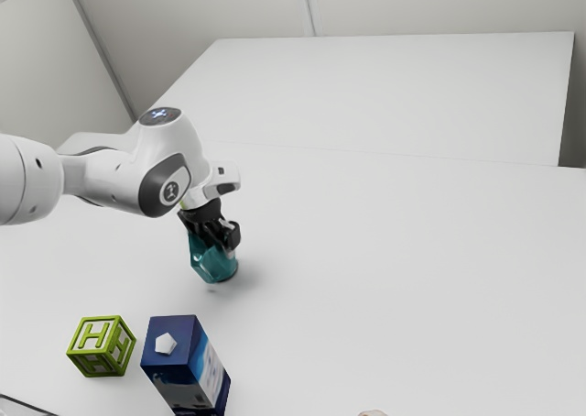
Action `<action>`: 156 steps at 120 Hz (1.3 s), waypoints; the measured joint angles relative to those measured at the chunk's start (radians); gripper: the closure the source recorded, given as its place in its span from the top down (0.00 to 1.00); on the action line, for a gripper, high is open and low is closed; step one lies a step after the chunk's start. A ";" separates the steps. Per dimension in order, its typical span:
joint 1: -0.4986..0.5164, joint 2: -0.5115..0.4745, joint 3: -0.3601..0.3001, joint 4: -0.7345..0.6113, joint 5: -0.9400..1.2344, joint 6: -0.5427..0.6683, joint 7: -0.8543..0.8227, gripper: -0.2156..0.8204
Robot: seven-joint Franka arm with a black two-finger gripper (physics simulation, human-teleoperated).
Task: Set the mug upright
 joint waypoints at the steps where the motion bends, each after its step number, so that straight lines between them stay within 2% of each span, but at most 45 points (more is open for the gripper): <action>1: 0.000 0.000 0.000 0.000 0.000 0.000 0.000 0.46; 25: 0.000 -0.031 -0.001 0.001 0.001 -0.006 0.002 0.56; 78: -0.010 -0.128 -0.008 0.025 0.005 -0.022 0.003 0.65; 90: -0.010 -0.079 -0.012 0.148 -0.002 -0.075 0.003 0.70; 107: -0.001 0.010 -0.018 0.370 -0.027 -0.216 0.004 0.75; 127: 0.061 0.120 -0.090 0.650 -0.053 -0.423 0.005 0.77; 140: 0.090 0.213 -0.106 0.831 -0.069 -0.560 0.006 0.78; 156: 0.098 0.253 -0.107 0.903 -0.076 -0.674 0.006 0.78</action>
